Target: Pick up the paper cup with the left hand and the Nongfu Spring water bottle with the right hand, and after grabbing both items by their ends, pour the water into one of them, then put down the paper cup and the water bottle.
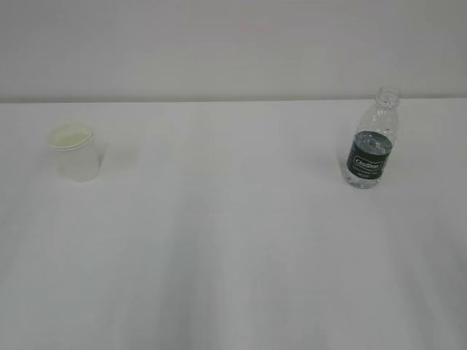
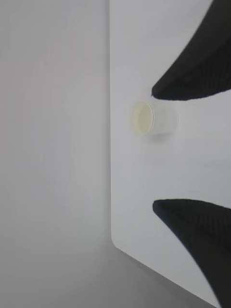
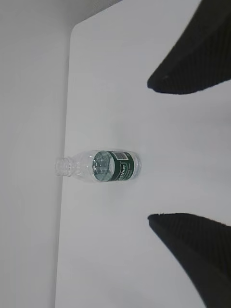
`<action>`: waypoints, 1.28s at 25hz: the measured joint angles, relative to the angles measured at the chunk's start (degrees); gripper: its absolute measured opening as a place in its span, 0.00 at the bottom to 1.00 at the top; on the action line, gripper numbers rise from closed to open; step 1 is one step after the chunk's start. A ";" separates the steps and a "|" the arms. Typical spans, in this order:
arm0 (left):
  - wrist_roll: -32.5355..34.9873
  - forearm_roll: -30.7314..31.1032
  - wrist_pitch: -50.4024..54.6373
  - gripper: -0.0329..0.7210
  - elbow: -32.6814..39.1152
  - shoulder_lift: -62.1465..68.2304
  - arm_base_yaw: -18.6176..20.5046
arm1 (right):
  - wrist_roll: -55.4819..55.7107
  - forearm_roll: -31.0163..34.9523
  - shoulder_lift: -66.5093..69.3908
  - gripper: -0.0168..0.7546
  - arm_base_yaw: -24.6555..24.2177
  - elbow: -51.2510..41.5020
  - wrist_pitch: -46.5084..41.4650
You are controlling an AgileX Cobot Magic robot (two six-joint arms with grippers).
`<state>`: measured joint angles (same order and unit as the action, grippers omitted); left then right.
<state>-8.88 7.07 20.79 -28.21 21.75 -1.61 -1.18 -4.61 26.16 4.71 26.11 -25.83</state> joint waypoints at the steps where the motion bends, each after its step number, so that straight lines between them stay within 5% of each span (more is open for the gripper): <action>1: 0.00 0.15 0.85 0.65 0.00 -0.25 0.00 | 0.00 -0.10 0.00 0.77 0.00 0.58 -1.46; 22: 0.04 0.89 19.18 0.58 -7.24 -0.62 -0.53 | -0.24 -0.90 -8.45 0.77 0.00 4.26 -24.83; 32: 0.04 0.89 39.23 0.57 -7.36 -0.96 -4.21 | -0.24 0.24 -9.07 0.77 0.00 4.26 -29.63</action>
<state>-8.84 7.96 60.02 -35.57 20.79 -5.82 -1.42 -4.38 17.09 4.71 30.37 -55.46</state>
